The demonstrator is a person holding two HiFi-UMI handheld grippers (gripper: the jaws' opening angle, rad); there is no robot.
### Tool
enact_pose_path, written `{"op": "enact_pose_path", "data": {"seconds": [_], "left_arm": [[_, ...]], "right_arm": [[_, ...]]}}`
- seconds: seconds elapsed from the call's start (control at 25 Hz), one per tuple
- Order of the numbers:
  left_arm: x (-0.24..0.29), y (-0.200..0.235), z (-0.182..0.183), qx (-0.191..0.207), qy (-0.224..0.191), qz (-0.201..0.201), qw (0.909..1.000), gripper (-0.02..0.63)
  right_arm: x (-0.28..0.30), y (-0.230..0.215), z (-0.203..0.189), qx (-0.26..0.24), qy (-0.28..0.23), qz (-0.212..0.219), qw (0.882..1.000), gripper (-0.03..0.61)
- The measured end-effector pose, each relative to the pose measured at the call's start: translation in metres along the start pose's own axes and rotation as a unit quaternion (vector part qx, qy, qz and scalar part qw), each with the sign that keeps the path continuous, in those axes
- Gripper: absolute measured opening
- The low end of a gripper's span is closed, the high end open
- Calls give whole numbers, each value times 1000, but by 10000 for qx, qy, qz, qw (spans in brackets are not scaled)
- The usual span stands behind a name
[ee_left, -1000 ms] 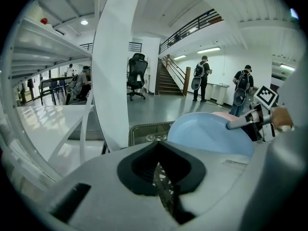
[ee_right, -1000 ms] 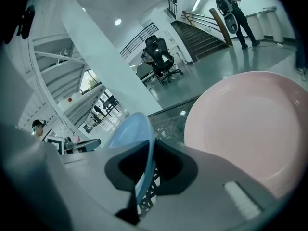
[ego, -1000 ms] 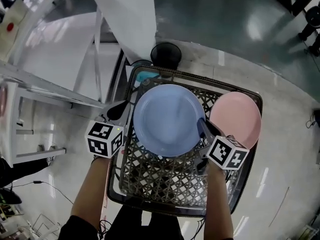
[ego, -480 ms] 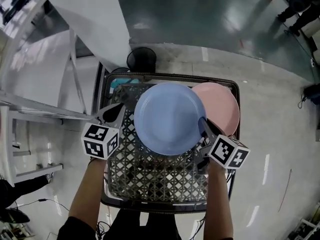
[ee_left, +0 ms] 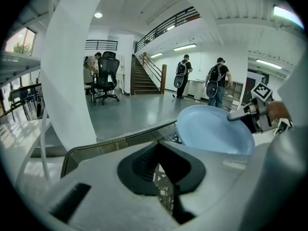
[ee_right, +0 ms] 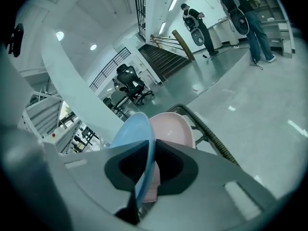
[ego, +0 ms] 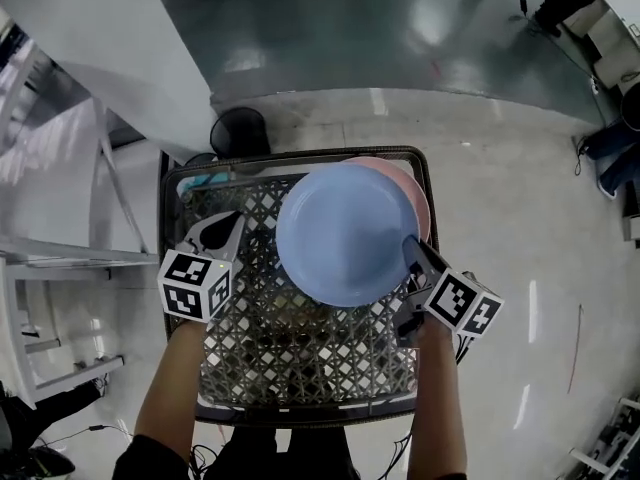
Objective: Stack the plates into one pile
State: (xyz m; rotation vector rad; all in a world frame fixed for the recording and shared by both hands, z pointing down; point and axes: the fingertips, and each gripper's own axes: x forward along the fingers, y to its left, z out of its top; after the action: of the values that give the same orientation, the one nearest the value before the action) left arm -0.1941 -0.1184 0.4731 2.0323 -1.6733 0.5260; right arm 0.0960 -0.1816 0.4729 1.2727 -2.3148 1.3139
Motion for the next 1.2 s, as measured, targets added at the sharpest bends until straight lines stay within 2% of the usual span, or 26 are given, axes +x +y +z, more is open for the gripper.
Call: {"op": "enact_pose_path", "data": {"seconds": [0.36, 0.68, 1.08, 1.2], "left_arm": [[32, -28, 17, 177, 80, -217, 9996, -3], [42, -30, 15, 186, 186, -178, 9995, -3], [46, -24, 13, 123, 215, -109, 9996, -3], [48, -26, 11, 130, 225, -128, 9996, -3]], "right_arm": [[-8, -40, 28, 164, -154, -277, 9994, 46], [7, -48, 33, 128, -20, -287, 9995, 48], [16, -53, 33, 27, 94, -355, 9993, 57], [18, -55, 30, -266, 169, -518, 9982, 58]]}}
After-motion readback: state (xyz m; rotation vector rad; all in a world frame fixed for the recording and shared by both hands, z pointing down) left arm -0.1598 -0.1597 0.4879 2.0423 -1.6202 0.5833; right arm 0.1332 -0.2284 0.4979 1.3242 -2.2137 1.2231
